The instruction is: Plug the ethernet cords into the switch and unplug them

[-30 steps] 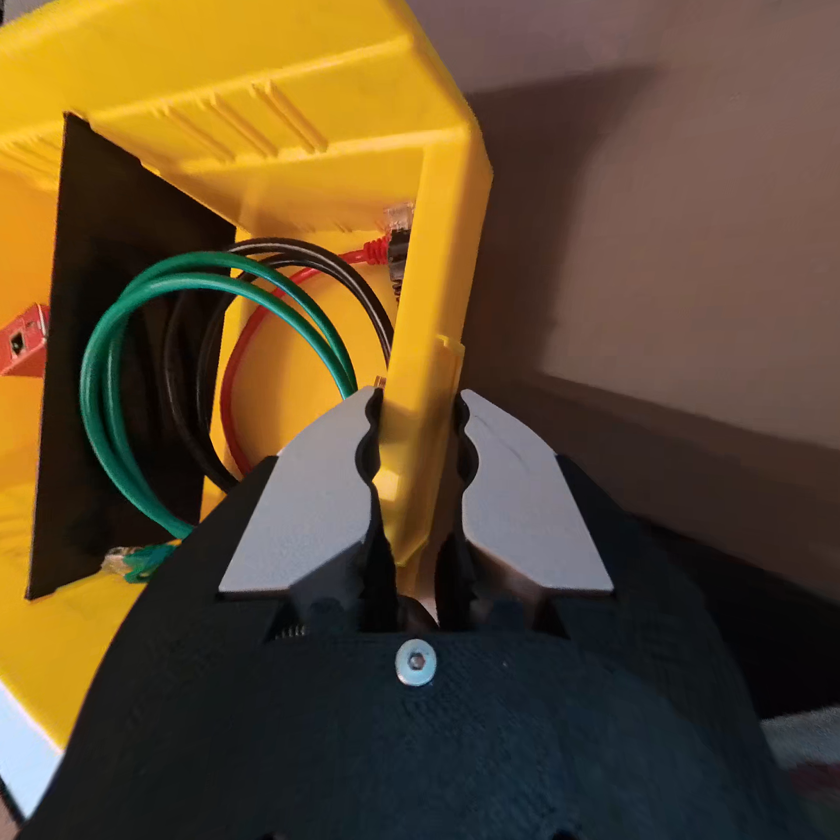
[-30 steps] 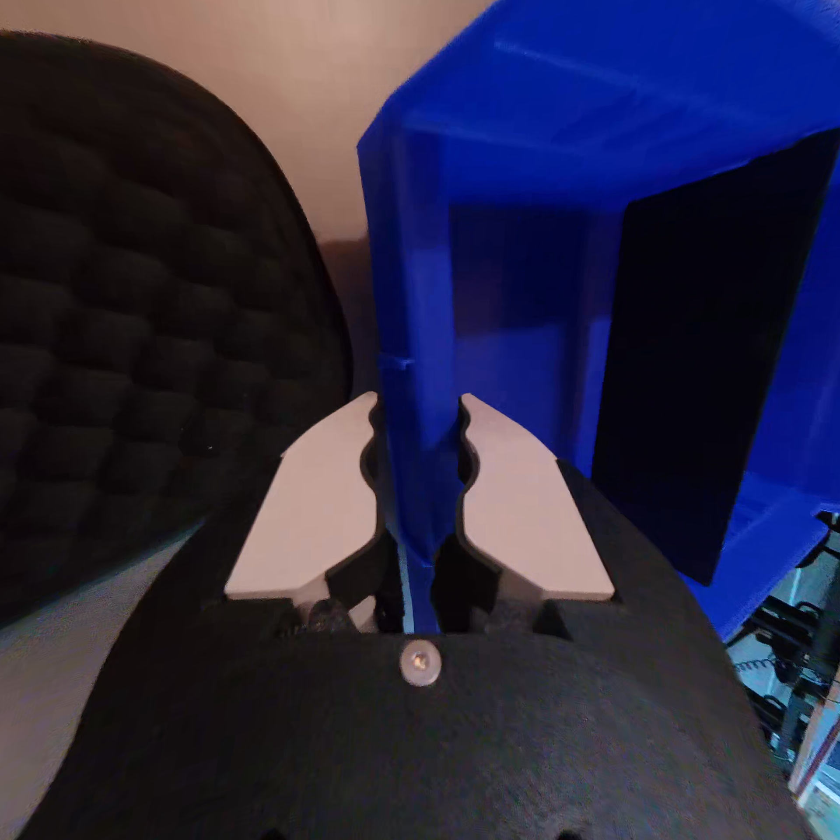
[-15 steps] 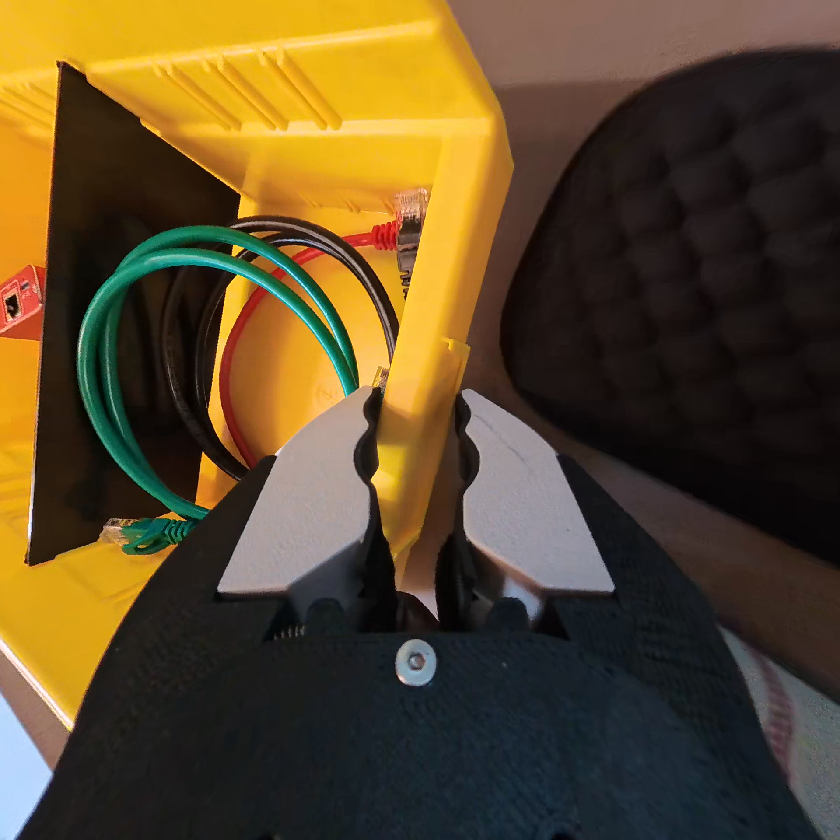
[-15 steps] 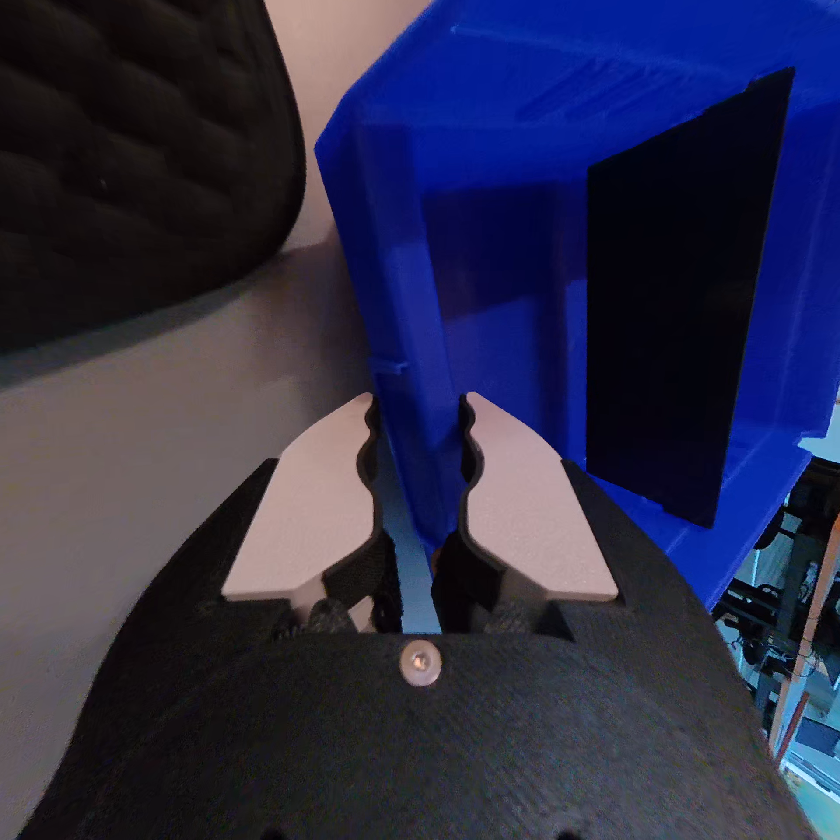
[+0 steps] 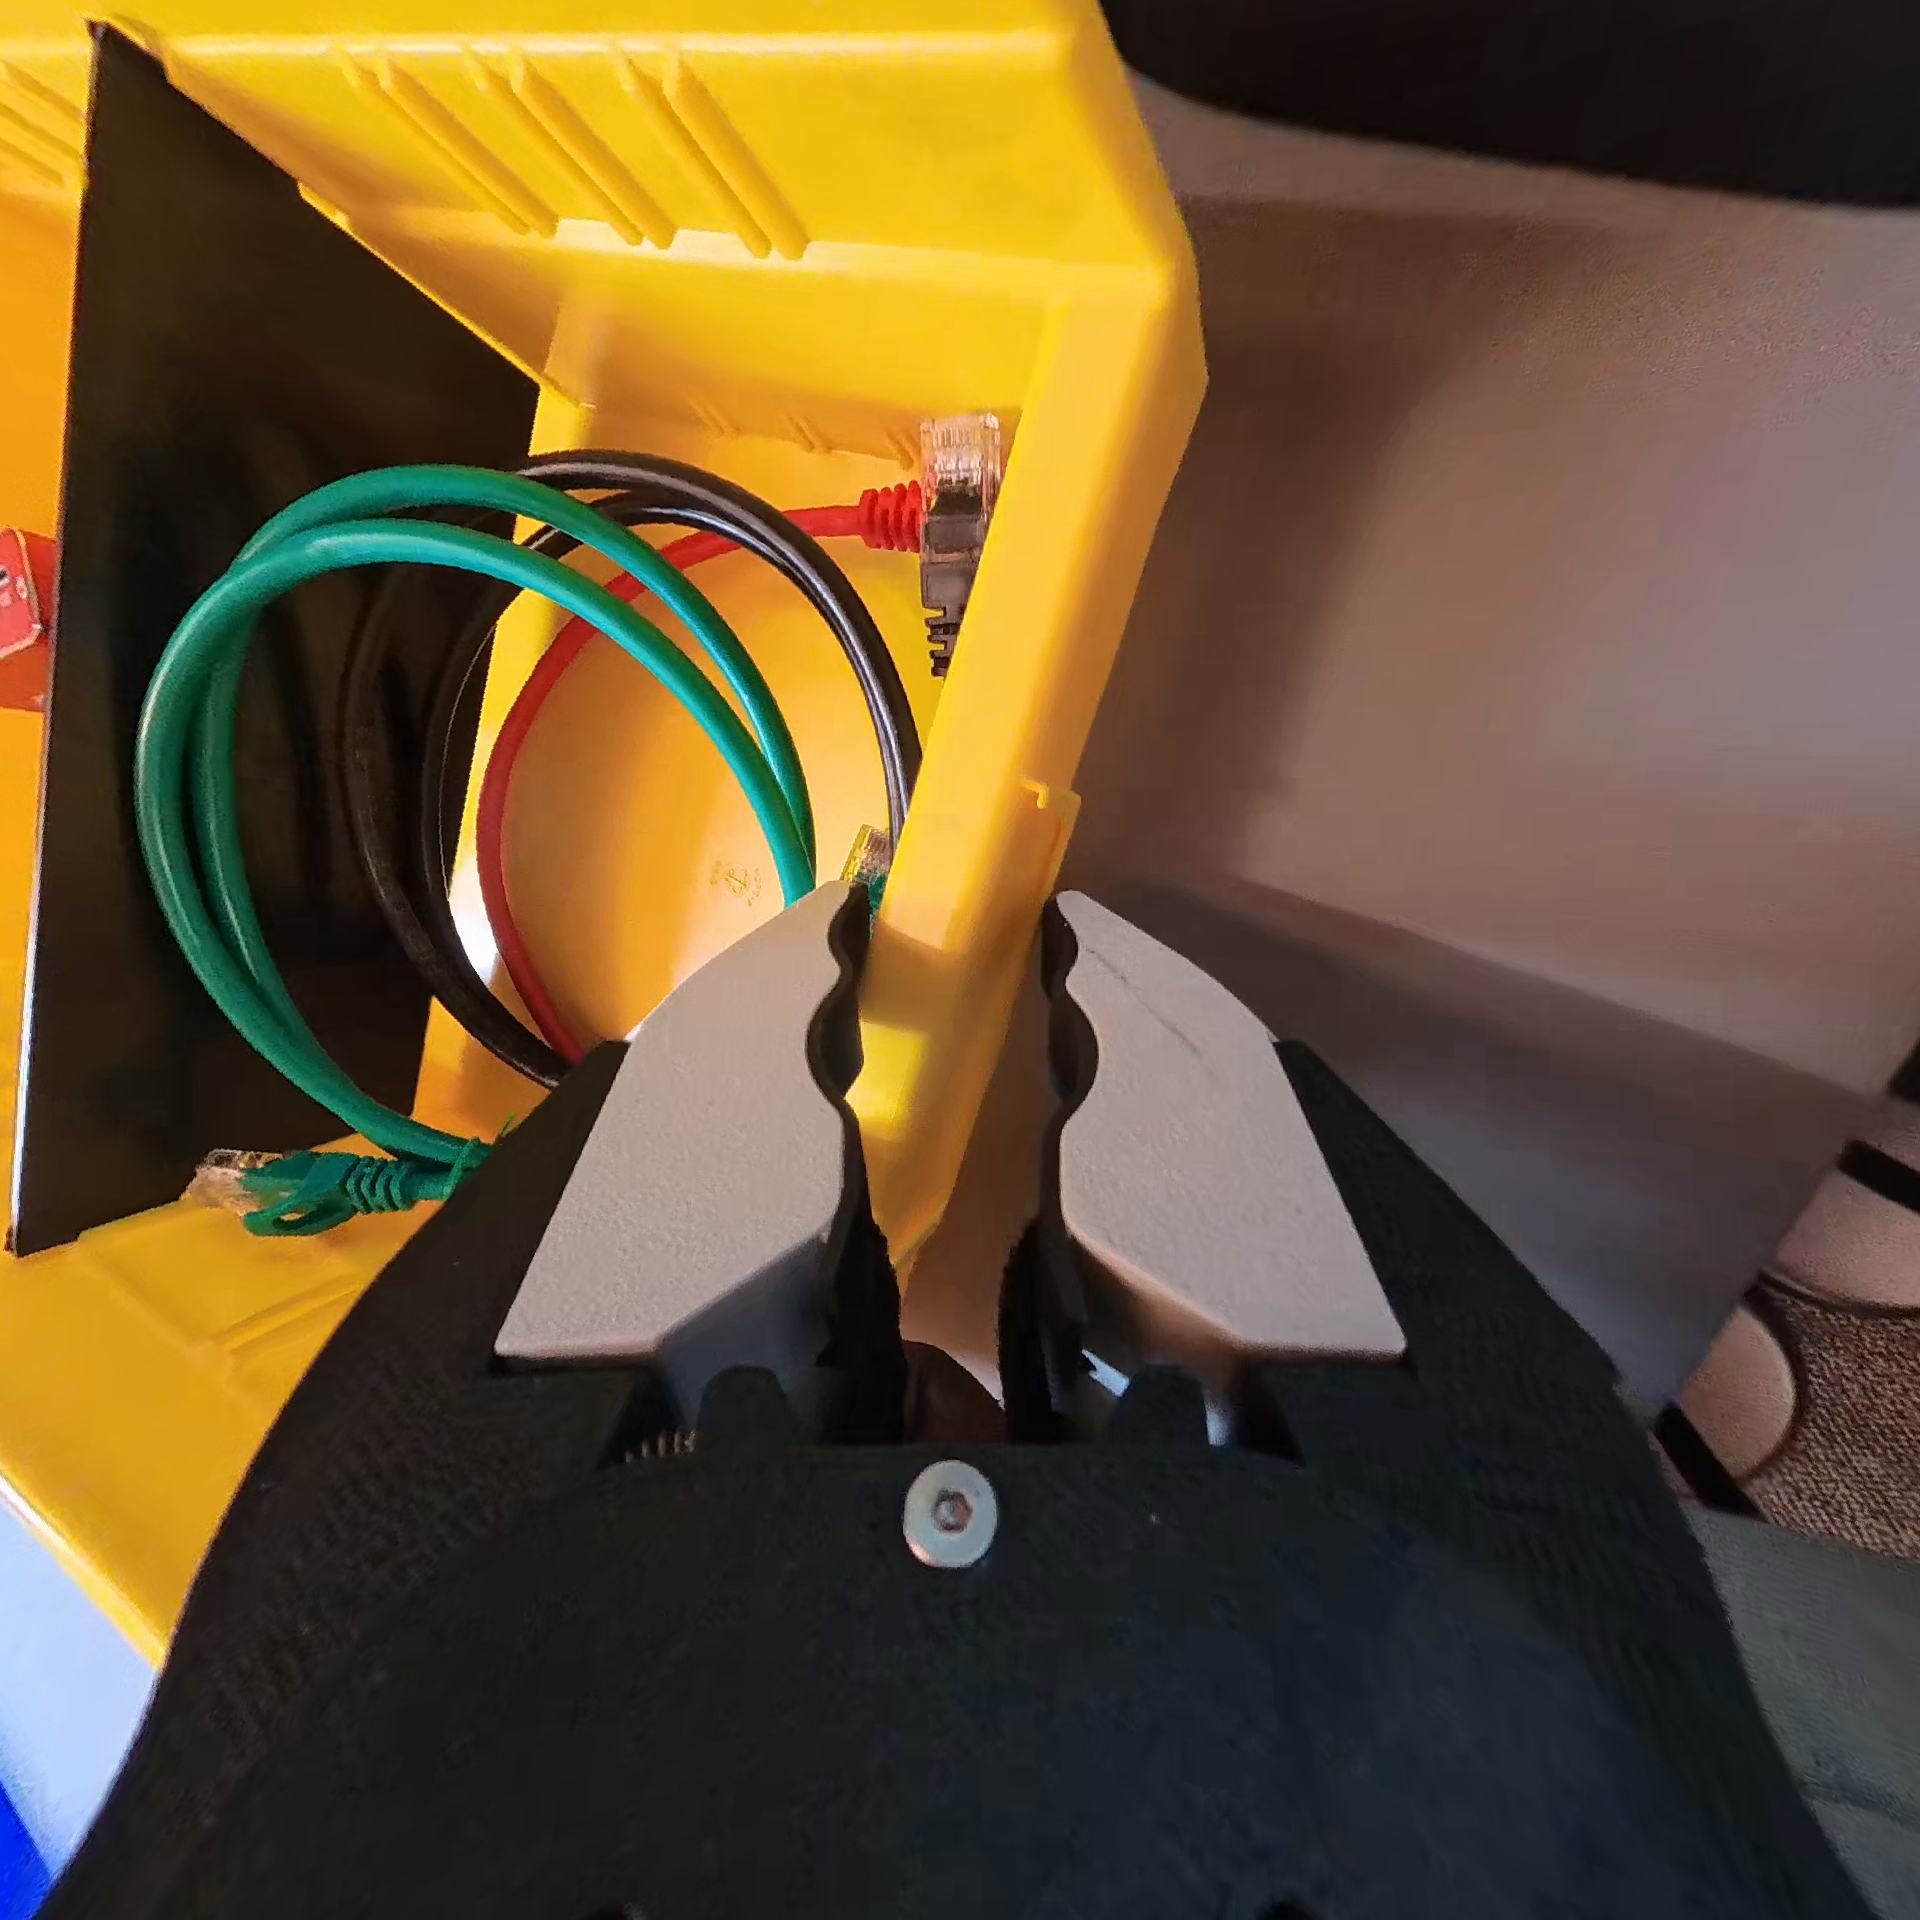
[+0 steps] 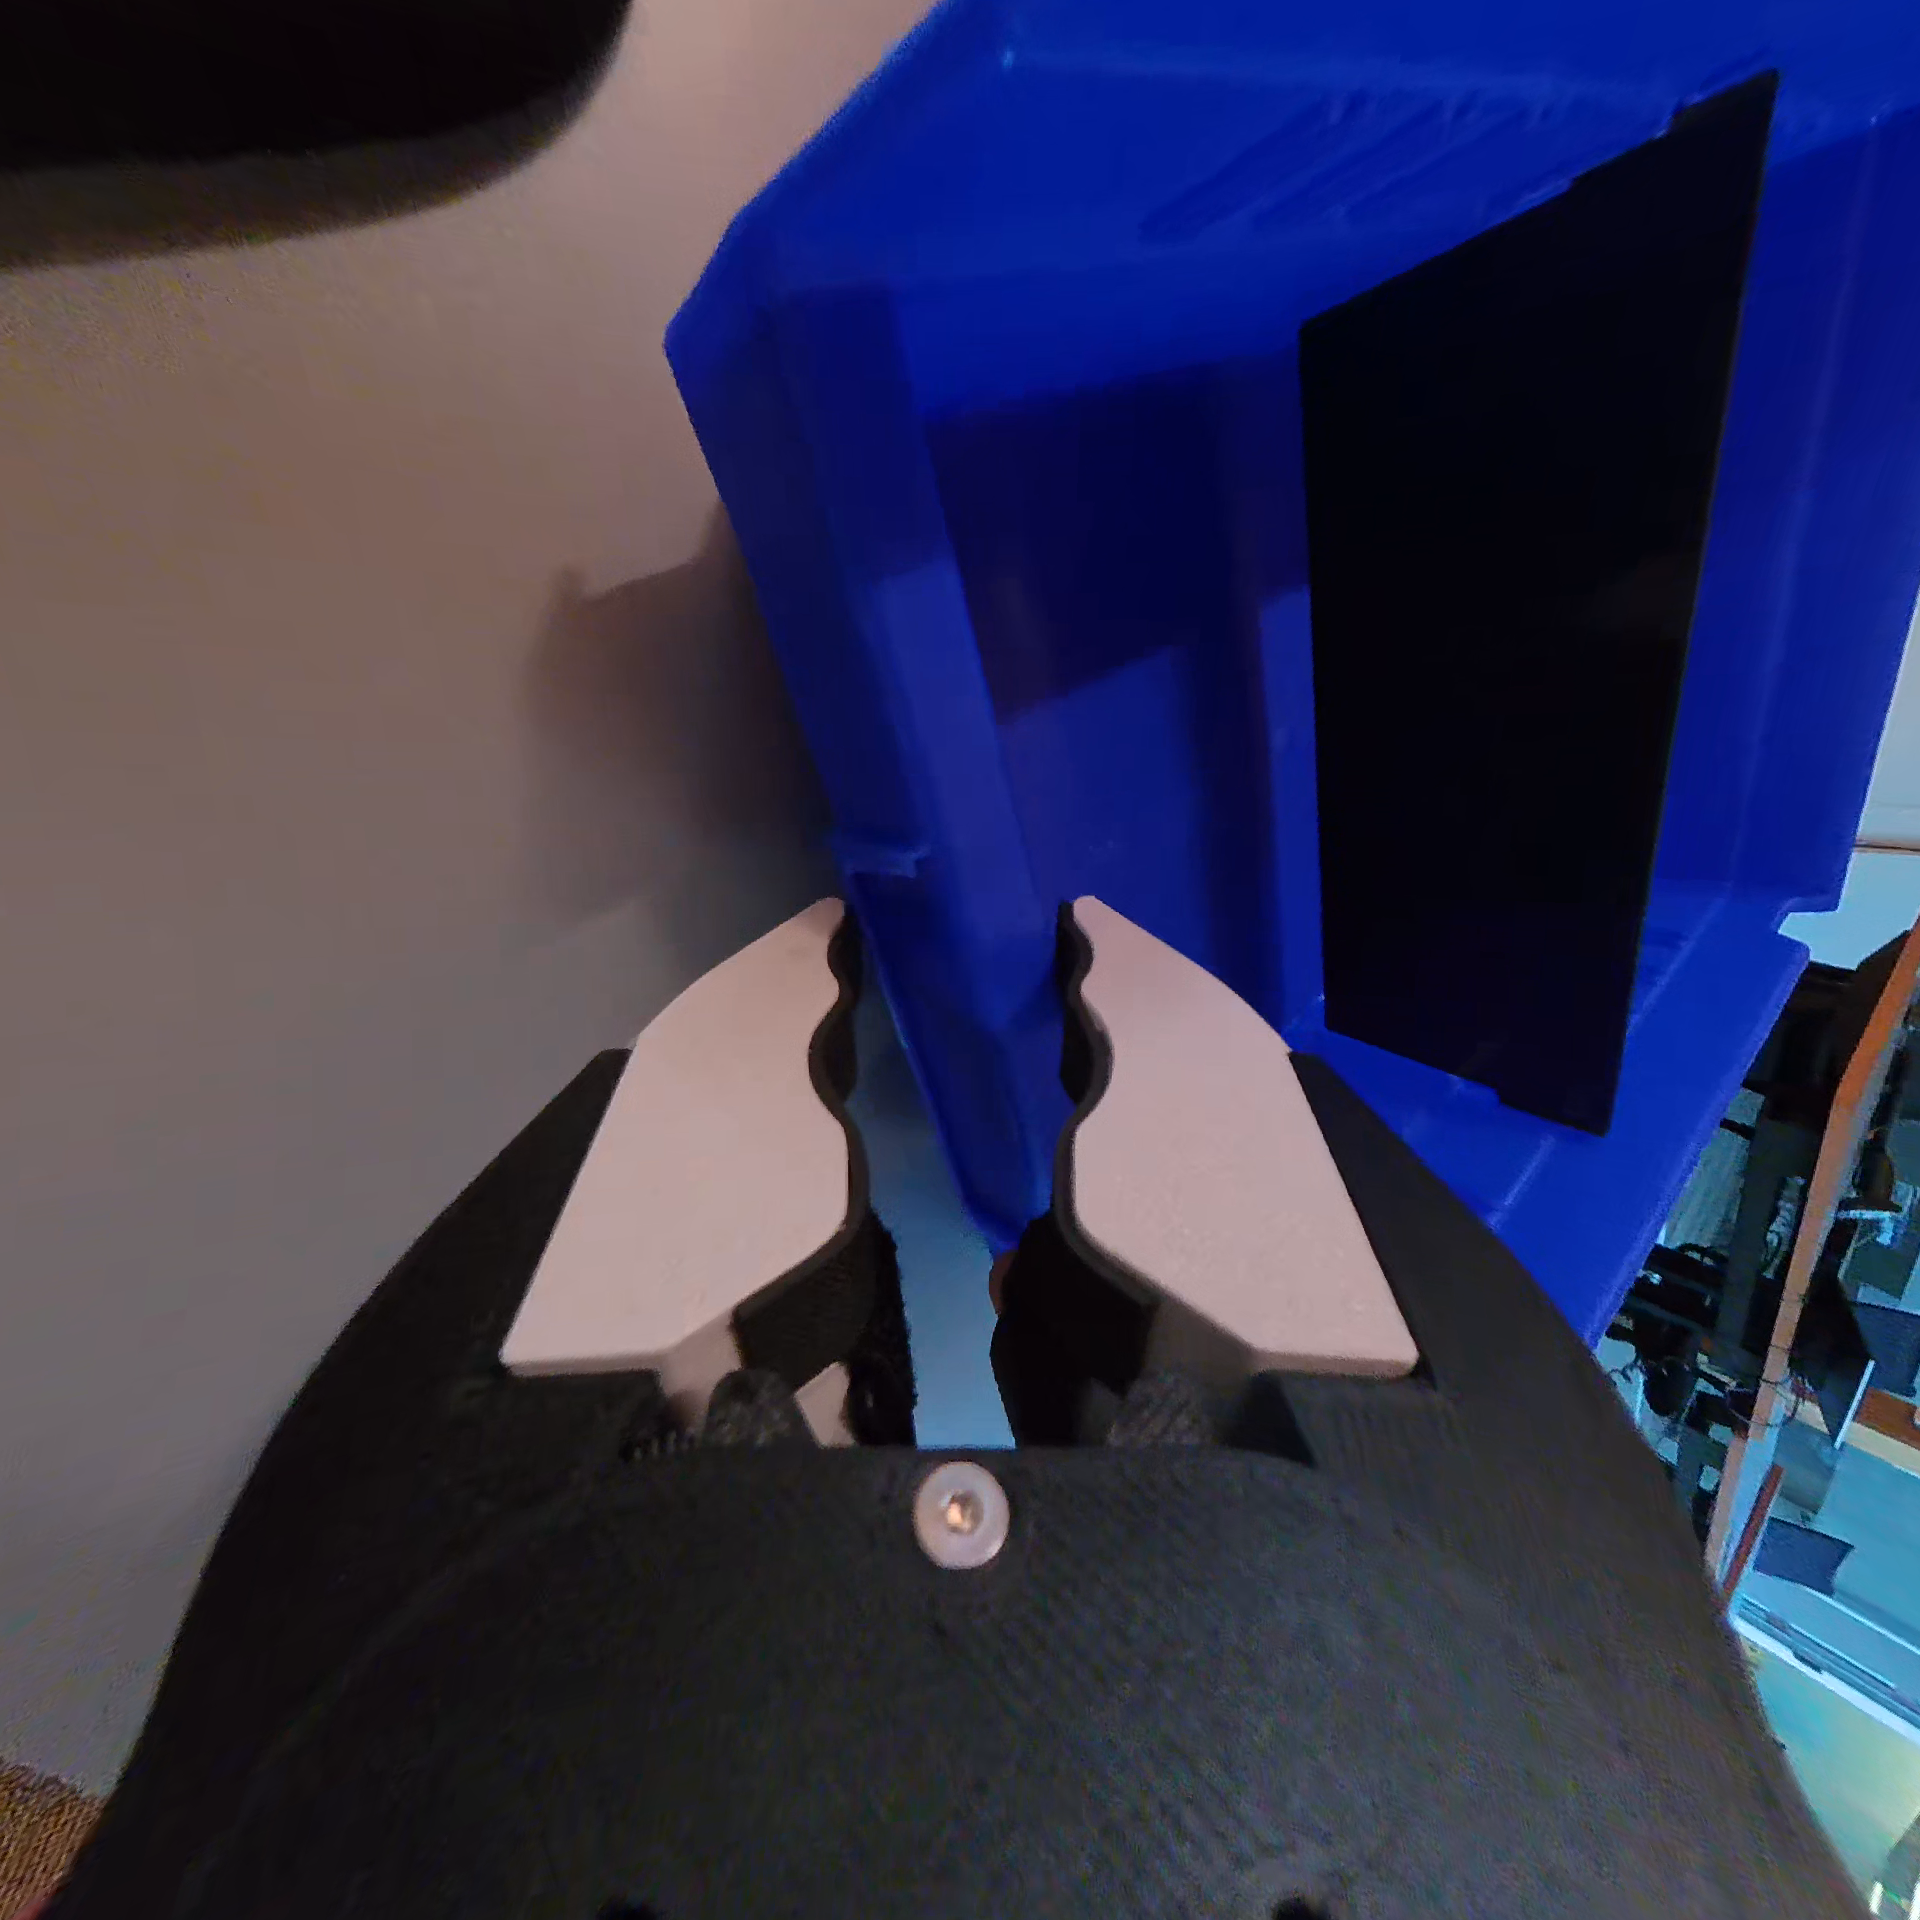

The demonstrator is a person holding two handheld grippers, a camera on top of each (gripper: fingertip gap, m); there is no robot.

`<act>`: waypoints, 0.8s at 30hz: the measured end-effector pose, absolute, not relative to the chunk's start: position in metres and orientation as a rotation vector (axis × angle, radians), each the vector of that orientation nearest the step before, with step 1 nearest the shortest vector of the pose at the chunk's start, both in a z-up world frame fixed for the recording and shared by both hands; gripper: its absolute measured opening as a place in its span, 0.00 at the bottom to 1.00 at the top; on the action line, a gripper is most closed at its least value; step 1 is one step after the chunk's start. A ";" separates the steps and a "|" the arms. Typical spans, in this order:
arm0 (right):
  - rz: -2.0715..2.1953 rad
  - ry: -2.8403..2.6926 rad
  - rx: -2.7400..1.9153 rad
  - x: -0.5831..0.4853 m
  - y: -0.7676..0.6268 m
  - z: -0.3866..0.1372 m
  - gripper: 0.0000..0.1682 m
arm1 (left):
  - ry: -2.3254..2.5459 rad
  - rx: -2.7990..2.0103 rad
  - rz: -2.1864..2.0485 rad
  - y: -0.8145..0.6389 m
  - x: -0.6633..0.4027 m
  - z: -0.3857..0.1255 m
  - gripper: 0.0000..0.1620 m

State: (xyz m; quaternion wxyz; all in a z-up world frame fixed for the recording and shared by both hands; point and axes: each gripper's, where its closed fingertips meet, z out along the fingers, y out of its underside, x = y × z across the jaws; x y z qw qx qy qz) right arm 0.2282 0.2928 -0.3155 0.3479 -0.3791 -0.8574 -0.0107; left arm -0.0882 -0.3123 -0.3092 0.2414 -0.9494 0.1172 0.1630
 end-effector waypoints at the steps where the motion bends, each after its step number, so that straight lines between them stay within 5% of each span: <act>1: -0.033 -2.221 -0.984 0.230 0.294 -0.316 0.22 | 0.312 -2.593 0.449 -0.317 -0.088 -0.309 0.20; 5: -0.042 -2.196 -1.000 0.231 0.295 -0.314 0.25 | 0.167 -2.525 0.398 -0.317 -0.083 -0.305 0.26; 10: 0.269 -1.913 -1.053 0.216 0.274 -0.264 0.47 | -0.109 -2.117 0.196 -0.292 -0.066 -0.237 0.45; 12: 0.432 -1.750 -1.034 0.207 0.258 -0.230 0.54 | -0.318 -1.931 0.253 -0.287 -0.088 -0.197 0.45; 18: 0.842 -1.386 -0.964 0.155 0.191 -0.160 0.56 | -0.846 -1.840 0.222 -0.266 -0.164 -0.170 0.51; 24: 1.131 -1.388 -0.995 0.088 0.118 -0.190 0.54 | -1.047 -2.060 0.221 -0.237 -0.247 -0.211 0.51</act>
